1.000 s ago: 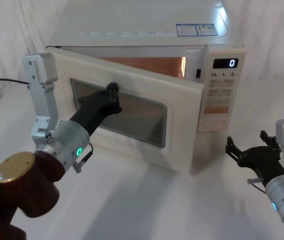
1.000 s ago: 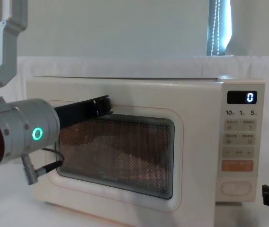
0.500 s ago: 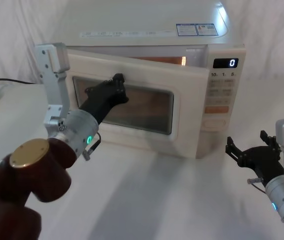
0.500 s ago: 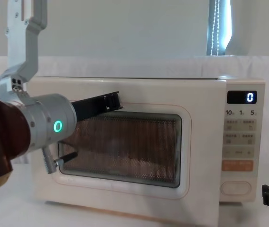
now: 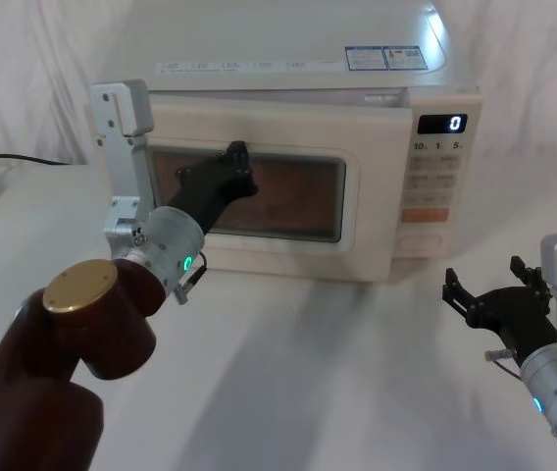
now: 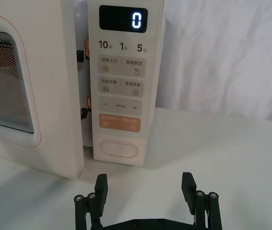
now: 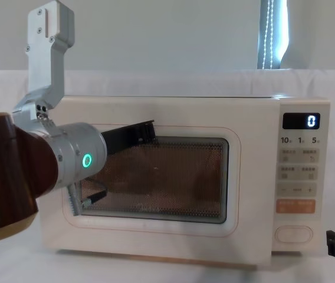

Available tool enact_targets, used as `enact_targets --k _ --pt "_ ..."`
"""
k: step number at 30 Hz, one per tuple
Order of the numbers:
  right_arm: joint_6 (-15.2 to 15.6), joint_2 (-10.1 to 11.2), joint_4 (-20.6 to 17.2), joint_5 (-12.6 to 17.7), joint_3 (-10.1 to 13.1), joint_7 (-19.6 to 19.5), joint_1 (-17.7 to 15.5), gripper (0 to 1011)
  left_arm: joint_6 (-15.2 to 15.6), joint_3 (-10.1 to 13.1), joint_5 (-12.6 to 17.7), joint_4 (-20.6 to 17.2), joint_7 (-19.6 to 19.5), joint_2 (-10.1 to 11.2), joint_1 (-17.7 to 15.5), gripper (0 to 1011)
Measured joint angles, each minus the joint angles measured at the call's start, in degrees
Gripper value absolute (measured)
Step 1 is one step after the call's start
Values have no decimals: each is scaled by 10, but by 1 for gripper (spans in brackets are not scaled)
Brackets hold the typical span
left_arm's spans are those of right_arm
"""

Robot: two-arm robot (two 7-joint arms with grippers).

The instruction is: Press the button to open the microwave door with one hand; close the microwave door with the other hand.

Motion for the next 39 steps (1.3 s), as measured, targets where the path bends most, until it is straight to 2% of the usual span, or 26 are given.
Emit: enact_targets --k 39 --pt "0 0 0 0 0 0 0 1002 -7 -22 42 46 -5 -41 -28 0"
